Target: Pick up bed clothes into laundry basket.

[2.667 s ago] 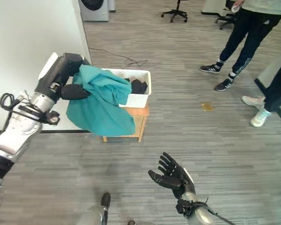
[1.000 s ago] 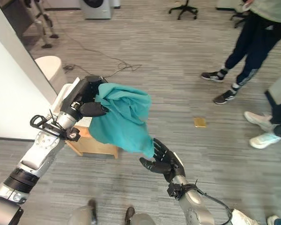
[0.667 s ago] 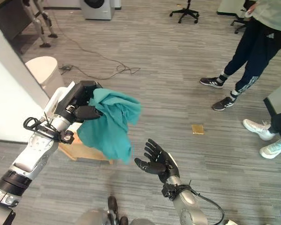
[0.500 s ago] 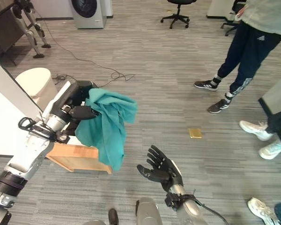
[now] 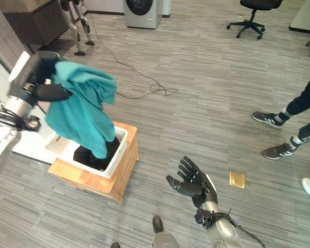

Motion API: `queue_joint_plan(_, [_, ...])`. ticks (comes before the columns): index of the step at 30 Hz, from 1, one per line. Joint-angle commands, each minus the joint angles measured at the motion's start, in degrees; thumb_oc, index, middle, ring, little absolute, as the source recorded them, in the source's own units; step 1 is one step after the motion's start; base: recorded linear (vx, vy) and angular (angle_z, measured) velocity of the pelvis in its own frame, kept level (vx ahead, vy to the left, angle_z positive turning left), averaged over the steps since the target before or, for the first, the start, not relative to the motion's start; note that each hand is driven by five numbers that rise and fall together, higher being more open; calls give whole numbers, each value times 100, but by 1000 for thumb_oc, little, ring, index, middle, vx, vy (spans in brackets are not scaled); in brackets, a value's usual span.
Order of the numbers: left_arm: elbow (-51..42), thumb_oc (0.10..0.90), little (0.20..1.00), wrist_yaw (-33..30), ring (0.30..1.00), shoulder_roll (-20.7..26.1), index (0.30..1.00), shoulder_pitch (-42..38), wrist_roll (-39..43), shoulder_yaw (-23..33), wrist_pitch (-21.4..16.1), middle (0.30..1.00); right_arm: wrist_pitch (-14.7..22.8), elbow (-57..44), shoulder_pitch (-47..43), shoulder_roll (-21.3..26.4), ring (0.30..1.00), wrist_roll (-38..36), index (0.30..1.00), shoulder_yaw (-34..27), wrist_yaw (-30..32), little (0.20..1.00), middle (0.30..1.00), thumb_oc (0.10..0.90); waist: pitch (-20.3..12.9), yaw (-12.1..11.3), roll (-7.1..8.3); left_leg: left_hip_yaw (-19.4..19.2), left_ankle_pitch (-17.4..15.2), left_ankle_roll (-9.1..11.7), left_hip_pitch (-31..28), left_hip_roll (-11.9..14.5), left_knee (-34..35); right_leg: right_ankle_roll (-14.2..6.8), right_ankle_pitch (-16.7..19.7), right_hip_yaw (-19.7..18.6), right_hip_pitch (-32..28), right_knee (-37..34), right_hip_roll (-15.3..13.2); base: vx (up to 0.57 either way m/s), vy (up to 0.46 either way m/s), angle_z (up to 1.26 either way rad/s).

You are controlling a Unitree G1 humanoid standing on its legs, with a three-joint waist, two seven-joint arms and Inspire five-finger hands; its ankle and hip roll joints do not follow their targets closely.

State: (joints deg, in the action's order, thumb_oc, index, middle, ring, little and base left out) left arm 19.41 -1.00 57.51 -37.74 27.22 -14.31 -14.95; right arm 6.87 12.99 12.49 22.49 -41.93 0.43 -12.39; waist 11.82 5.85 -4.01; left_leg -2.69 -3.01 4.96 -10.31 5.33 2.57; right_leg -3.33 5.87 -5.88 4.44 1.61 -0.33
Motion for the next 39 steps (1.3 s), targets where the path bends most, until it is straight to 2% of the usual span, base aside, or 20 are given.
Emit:
queue_joint_plan(1, [394,400,300,-338,300,660,300,-992,654,355,-632,300,302,-367,339,106,900,-271,900,41,-310,900,900,800,-499,76,154,68,-132,-371,468,-517,-256,-598,-953,107,-415,340,-583,61,1,0])
queue_joint_plan(4, [1194,400,300,-221,300,916,300,-1497,823,-68,-501,300,262,-286,366,116,900,-325,900,133,-362,900,900,800,-502,119,114,30,-50,-334,431,-496,-90,-630,-915,142,-431,259,-575,58,0,9])
queue_joint_plan(9, [2059,400,300,-127,300,987,300,-2048,1225,-322,-373,300,241,-101,385,43,900,-422,900,199,-314,900,900,800,-472,178,91,-51,29,-297,420,-470,79,-669,-843,149,-403,113,-563,38,7,4])
queue_joint_plan(16, [2563,400,300,-71,300,1122,300,-2523,1094,-623,-326,300,195,-37,405,118,900,-386,900,297,-401,900,900,800,-346,194,156,-211,95,-275,516,-443,193,-699,-718,56,-272,-34,-530,-9,22,-11])
queue_joint_plan(21, [2710,400,300,-63,300,972,300,-2582,1176,-625,-324,300,211,27,358,146,900,-383,900,366,-420,900,900,800,-285,215,179,-248,121,-268,579,-435,223,-702,-683,22,-208,-72,-524,-19,13,-12])
queue_joint_plan(27, [2755,400,300,-227,300,892,300,-2644,888,-674,-339,300,288,37,251,153,900,-358,900,355,-323,900,900,800,-90,225,249,-321,174,-267,759,-431,232,-718,-572,-47,-1,-146,-514,-49,18,-5])
queue_joint_plan(34, [2936,400,300,-339,300,718,300,-2252,899,-273,-310,300,314,41,228,190,900,-328,900,364,-300,900,900,800,158,180,418,-388,231,-261,978,-400,214,-710,-473,-103,214,-185,-475,-50,4,-6])
queue_joint_plan(39, [2890,400,300,-343,300,699,300,-2075,712,-243,-283,300,301,-21,236,207,900,-309,900,431,-334,900,900,800,233,153,466,-381,251,-257,1034,-388,214,-697,-456,-119,247,-209,-461,-27,1,-4])
